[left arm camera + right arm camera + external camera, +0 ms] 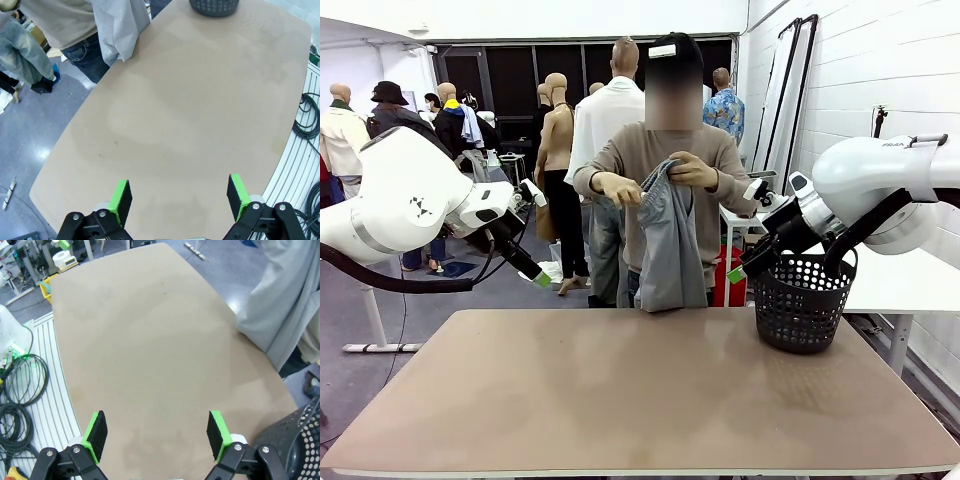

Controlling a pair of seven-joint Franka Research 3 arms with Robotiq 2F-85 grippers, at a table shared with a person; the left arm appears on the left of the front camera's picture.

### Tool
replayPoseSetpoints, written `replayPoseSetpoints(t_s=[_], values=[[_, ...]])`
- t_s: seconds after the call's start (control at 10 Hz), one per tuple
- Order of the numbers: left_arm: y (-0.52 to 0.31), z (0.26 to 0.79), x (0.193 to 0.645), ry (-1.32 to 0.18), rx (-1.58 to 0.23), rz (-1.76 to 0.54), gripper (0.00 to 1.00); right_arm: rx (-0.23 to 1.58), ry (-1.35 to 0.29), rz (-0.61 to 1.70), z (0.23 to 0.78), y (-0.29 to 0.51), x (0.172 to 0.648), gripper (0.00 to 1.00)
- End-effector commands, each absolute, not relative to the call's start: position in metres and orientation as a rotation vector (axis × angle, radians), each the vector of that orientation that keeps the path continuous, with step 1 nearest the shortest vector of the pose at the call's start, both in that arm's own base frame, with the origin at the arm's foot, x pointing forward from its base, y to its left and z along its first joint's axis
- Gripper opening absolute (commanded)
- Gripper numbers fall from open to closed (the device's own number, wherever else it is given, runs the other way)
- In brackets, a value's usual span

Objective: Fold the training pants.
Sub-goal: Grab both ends of the Training pants handed by a person.

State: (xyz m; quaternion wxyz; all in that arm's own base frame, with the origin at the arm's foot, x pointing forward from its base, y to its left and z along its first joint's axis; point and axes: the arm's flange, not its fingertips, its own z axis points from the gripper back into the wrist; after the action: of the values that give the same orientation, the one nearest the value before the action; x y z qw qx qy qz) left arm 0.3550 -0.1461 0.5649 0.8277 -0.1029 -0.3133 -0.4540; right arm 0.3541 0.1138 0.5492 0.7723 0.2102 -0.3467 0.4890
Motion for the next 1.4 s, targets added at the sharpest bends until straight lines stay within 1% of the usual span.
replayPoseSetpoints(t_s=[0.0,1.3], values=[[-0.1451,0.5660,0.3546,-0.660,-0.222,-0.981,1.00,0.486,-0.764,1.073,0.5480,0.1145,0.3569,1.00],[-0.1451,0.5660,0.3546,-0.660,-0.222,-0.981,1.00,0.486,-0.764,1.073,0.5480,0.1145,0.3569,1.00]])
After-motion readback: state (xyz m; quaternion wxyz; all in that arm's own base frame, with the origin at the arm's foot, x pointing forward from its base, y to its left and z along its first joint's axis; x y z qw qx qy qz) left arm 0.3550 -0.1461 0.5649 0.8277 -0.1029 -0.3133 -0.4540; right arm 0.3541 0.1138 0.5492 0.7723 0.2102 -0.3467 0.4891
